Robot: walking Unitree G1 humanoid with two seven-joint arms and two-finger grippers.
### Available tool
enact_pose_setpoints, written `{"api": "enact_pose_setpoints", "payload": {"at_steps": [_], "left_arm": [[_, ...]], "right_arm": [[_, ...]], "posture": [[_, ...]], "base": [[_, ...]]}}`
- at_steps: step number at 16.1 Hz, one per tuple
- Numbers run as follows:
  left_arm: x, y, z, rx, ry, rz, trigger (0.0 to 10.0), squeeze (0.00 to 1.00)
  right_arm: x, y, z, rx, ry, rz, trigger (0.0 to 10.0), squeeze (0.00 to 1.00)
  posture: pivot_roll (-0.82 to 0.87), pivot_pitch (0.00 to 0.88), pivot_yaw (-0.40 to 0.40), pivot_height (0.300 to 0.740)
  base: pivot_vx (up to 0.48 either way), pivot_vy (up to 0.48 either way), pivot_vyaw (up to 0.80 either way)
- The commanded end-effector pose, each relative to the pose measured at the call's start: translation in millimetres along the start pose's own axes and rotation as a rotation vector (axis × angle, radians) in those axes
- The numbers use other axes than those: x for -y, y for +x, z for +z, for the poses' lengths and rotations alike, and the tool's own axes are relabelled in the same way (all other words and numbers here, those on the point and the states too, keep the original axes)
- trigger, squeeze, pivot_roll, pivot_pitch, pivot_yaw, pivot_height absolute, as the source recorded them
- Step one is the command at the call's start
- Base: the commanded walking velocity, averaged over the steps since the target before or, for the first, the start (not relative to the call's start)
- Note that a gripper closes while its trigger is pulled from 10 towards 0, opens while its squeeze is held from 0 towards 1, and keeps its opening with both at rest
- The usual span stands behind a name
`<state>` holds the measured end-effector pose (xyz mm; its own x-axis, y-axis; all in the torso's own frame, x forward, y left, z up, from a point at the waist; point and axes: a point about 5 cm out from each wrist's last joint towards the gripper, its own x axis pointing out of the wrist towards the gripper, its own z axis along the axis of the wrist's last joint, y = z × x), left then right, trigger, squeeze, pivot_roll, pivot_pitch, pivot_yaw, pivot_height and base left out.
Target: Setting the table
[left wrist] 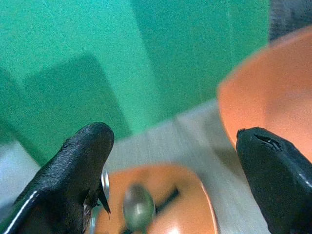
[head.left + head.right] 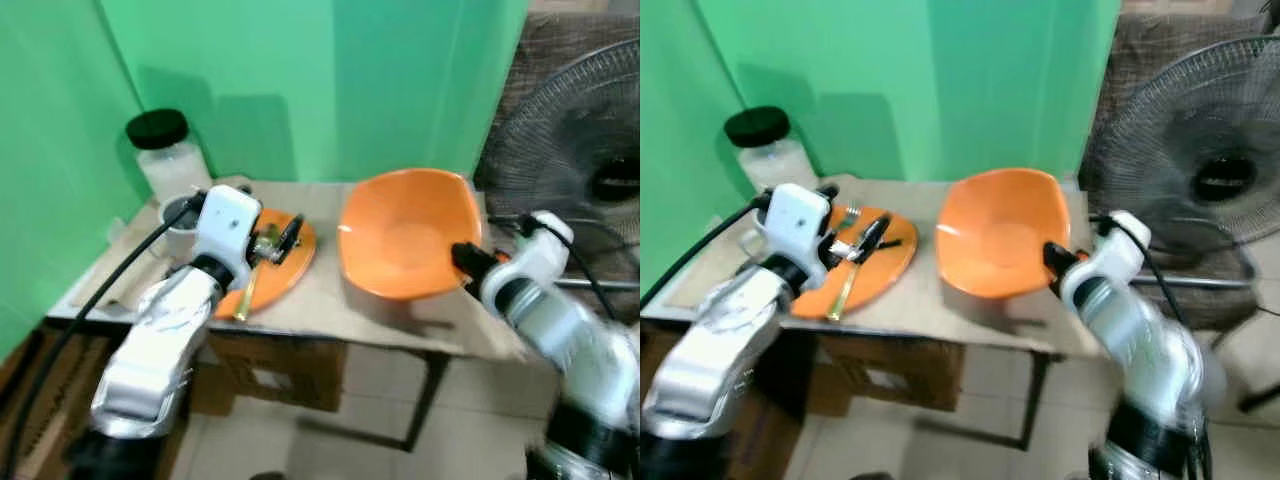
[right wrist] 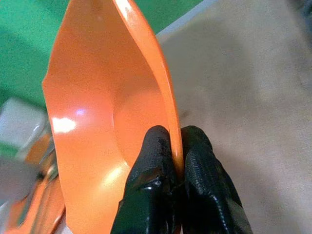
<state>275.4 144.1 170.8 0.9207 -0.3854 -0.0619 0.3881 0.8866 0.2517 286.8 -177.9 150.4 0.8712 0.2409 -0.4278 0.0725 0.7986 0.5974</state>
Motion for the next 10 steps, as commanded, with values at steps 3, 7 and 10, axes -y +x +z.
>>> {"api": "enact_pose_setpoints", "payload": {"at_steps": [3,7,10], "left_arm": [[-3.5,-17.7,-11.4,-0.127,0.014,-0.141,10.0,0.00],[-8.6,-28.1,-14.9,-0.182,0.056,-0.247,10.0,0.00],[-13.4,-28.0,-13.4,-0.189,0.078,-0.239,10.0,0.00]], "right_arm": [[-12.2,20.9,8.3,-0.108,0.134,0.135,10.0,0.00],[-5.1,27.7,8.6,-0.193,0.204,0.116,10.0,0.00],[-1.3,41.7,14.3,-0.178,0.295,0.098,10.0,0.00]], "posture": [[0.08,0.000,0.015,0.740],[0.09,0.000,0.011,0.740],[0.09,0.000,0.021,0.740]], "base": [[0.000,0.000,0.00],[0.000,0.000,0.00],[0.000,0.000,0.00]]}}
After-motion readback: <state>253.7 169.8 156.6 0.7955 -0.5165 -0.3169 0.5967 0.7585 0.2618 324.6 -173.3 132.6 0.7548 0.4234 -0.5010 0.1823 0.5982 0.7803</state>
